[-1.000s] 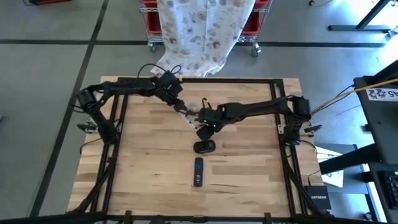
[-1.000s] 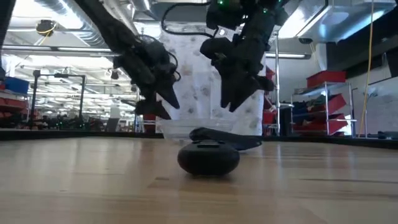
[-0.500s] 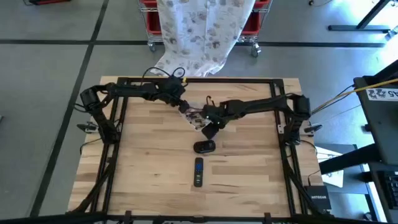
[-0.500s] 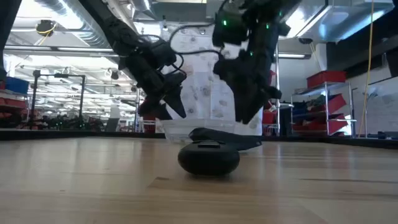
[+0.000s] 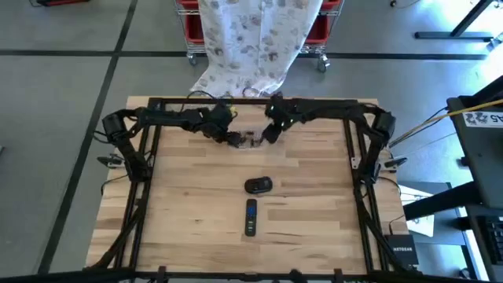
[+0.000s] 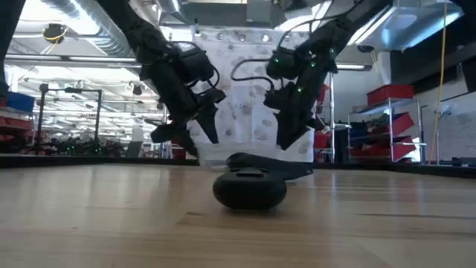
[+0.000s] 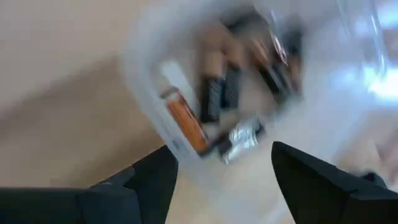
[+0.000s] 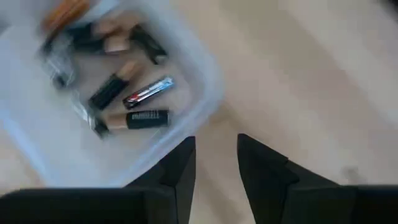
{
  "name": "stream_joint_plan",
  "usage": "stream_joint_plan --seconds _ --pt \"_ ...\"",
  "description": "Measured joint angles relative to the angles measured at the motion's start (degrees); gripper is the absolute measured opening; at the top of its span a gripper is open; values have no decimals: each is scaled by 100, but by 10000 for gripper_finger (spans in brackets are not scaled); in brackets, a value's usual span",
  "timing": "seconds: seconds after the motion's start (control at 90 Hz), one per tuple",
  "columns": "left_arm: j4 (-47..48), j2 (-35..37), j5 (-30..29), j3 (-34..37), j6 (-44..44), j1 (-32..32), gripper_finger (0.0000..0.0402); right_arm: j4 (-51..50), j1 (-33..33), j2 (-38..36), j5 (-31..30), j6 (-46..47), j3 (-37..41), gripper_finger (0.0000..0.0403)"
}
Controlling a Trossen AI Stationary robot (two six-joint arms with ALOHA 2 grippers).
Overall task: Insert battery
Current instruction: Insert the silver battery into the mouse
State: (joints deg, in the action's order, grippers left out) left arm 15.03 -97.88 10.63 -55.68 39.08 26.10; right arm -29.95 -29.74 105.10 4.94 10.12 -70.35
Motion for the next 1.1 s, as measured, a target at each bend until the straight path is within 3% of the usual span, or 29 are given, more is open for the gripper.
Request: stream_joint_plan --seconds 0.2,0.322,0.456,0.656,0.867,0.944,1.1 --pt "160 265 -650 -28 314 -394 237 -376 -395 0 435 -343 0 103" --pt "188 622 -1405 -28 532 -408 237 -729 -351 -31 828 -812 0 103" --pt "56 958 -2039 -152 -178 -78 237 -767 -221 -52 1099 -961 2 103" --pt "-515 637 -1017 -163 -1718 756 237 -577 -101 -61 1158 -1044 0 103" --pt "-870 54 822 -153 -2630 1073 237 -666 -98 -63 1349 -1035 0 103" --pt "-866 -78 800 -153 -2915 985 237 -660 -98 -63 1418 -1035 0 103" --pt "-836 -260 -205 -153 -3144 773 237 -663 -98 -77 1420 -1033 0 103"
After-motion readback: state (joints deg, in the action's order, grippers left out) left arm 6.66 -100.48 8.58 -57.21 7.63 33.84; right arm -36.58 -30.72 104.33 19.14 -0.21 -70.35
